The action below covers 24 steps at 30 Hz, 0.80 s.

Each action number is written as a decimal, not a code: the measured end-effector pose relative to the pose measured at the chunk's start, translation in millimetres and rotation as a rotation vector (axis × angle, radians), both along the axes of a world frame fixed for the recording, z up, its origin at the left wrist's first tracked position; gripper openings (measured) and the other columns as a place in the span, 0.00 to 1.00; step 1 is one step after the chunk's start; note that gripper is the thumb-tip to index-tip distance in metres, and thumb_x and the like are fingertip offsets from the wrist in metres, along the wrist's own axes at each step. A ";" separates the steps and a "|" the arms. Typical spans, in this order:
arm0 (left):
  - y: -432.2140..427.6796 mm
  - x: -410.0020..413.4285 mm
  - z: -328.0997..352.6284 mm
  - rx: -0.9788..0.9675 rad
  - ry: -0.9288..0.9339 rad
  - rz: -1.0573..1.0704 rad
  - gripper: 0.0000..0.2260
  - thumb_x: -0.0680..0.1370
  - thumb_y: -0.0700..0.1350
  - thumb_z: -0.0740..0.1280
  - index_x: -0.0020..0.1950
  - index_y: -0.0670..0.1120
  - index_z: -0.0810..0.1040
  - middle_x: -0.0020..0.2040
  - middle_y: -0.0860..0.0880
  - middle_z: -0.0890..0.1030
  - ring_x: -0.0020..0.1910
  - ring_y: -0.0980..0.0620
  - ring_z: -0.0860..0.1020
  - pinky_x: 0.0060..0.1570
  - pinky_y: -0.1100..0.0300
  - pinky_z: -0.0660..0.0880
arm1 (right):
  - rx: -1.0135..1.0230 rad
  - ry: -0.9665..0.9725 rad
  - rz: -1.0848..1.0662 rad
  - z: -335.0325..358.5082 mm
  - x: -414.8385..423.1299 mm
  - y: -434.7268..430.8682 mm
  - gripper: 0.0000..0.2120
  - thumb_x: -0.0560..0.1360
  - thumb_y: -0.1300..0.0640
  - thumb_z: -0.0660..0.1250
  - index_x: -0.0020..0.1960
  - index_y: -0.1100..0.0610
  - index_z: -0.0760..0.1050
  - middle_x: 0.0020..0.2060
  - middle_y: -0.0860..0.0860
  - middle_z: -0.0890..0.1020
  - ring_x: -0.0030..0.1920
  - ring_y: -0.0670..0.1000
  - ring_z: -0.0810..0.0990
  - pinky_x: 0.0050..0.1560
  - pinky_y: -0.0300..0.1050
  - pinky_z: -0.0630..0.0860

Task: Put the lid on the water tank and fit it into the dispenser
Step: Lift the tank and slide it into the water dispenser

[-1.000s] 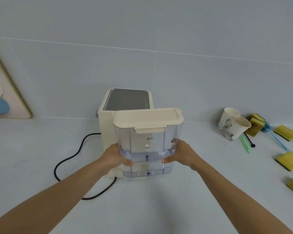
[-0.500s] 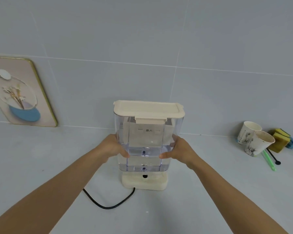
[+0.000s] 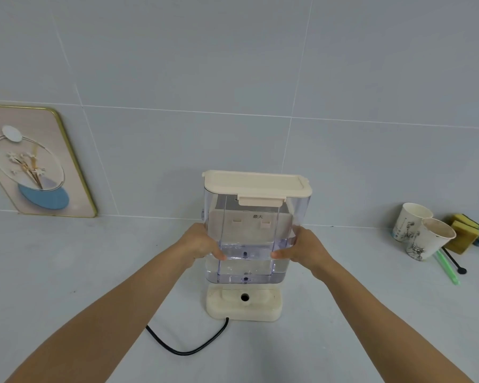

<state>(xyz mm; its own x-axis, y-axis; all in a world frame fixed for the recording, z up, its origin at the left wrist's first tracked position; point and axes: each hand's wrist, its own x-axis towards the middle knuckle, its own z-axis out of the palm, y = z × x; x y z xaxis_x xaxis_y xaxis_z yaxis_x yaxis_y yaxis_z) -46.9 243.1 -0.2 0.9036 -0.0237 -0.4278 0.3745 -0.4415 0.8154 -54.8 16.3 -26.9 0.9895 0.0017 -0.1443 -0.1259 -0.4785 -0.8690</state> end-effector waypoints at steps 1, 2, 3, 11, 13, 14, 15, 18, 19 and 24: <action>-1.2 0.1 -0.9 -0.004 -0.004 0.004 0.29 0.65 0.29 0.74 0.65 0.38 0.71 0.64 0.41 0.76 0.61 0.44 0.73 0.52 0.58 0.71 | -0.007 -0.001 -0.006 0.2 1.1 -0.3 0.33 0.62 0.61 0.77 0.63 0.57 0.68 0.41 0.45 0.74 0.47 0.50 0.73 0.47 0.43 0.72; -2.1 0.2 -1.8 -0.011 -0.007 0.008 0.29 0.65 0.28 0.74 0.64 0.38 0.72 0.63 0.41 0.76 0.60 0.44 0.74 0.51 0.58 0.71 | -0.008 0.000 -0.012 0.3 2.1 -0.7 0.34 0.62 0.62 0.77 0.64 0.57 0.67 0.42 0.45 0.74 0.49 0.51 0.73 0.48 0.44 0.72; -2.6 0.3 -2.7 -0.019 -0.010 0.011 0.28 0.65 0.28 0.73 0.64 0.38 0.72 0.63 0.41 0.76 0.61 0.43 0.74 0.51 0.59 0.71 | -0.011 0.000 -0.015 0.1 3.0 -1.1 0.35 0.61 0.62 0.78 0.65 0.57 0.67 0.41 0.45 0.74 0.49 0.51 0.73 0.48 0.44 0.71; -4.4 7.4 -7.1 -0.034 -0.025 0.001 0.31 0.64 0.27 0.73 0.66 0.40 0.71 0.65 0.42 0.76 0.65 0.43 0.72 0.60 0.55 0.71 | -0.015 0.003 -0.044 -5.9 4.8 -2.2 0.39 0.61 0.61 0.78 0.67 0.58 0.65 0.48 0.49 0.74 0.52 0.51 0.72 0.49 0.43 0.69; -4.6 9.8 -9.3 -0.028 -0.029 -0.002 0.32 0.65 0.27 0.73 0.67 0.40 0.70 0.65 0.42 0.75 0.65 0.43 0.71 0.63 0.55 0.70 | -0.009 0.006 -0.048 -7.3 3.9 -1.8 0.39 0.61 0.61 0.78 0.68 0.58 0.65 0.52 0.51 0.75 0.53 0.51 0.72 0.50 0.44 0.70; -4.5 11.1 -10.6 -0.026 -0.028 -0.001 0.32 0.64 0.27 0.73 0.67 0.40 0.70 0.65 0.43 0.75 0.65 0.43 0.71 0.63 0.54 0.70 | -0.005 0.010 -0.053 -8.4 3.7 -1.6 0.39 0.61 0.61 0.78 0.68 0.58 0.65 0.53 0.52 0.75 0.53 0.52 0.73 0.51 0.44 0.71; -4.3 12.3 -12.0 -0.023 -0.026 0.000 0.32 0.64 0.27 0.73 0.67 0.39 0.70 0.65 0.42 0.75 0.65 0.43 0.71 0.62 0.54 0.70 | 0.002 0.014 -0.059 -9.6 3.5 -1.6 0.40 0.61 0.62 0.78 0.68 0.59 0.65 0.51 0.52 0.75 0.52 0.52 0.73 0.51 0.45 0.71; -4.5 14.9 -15.7 -0.009 -0.015 -0.007 0.32 0.64 0.27 0.73 0.66 0.39 0.71 0.65 0.41 0.76 0.65 0.42 0.72 0.62 0.54 0.71 | 0.022 0.022 -0.074 -14.4 2.9 -1.2 0.39 0.60 0.63 0.78 0.68 0.60 0.65 0.39 0.45 0.71 0.49 0.52 0.72 0.46 0.42 0.71; -4.5 15.8 -17.0 -0.007 -0.012 -0.006 0.32 0.64 0.26 0.73 0.66 0.39 0.71 0.65 0.41 0.76 0.65 0.42 0.72 0.62 0.53 0.71 | 0.025 0.022 -0.076 -16.2 2.5 -0.8 0.38 0.60 0.63 0.78 0.67 0.60 0.66 0.36 0.43 0.69 0.48 0.52 0.71 0.45 0.41 0.70; -4.6 19.8 -24.0 0.000 -0.012 -0.012 0.33 0.63 0.25 0.73 0.67 0.38 0.70 0.65 0.40 0.76 0.65 0.41 0.72 0.64 0.52 0.71 | 0.029 0.022 -0.096 -25.8 2.2 1.8 0.39 0.60 0.63 0.78 0.67 0.61 0.66 0.35 0.41 0.67 0.48 0.51 0.69 0.38 0.36 0.68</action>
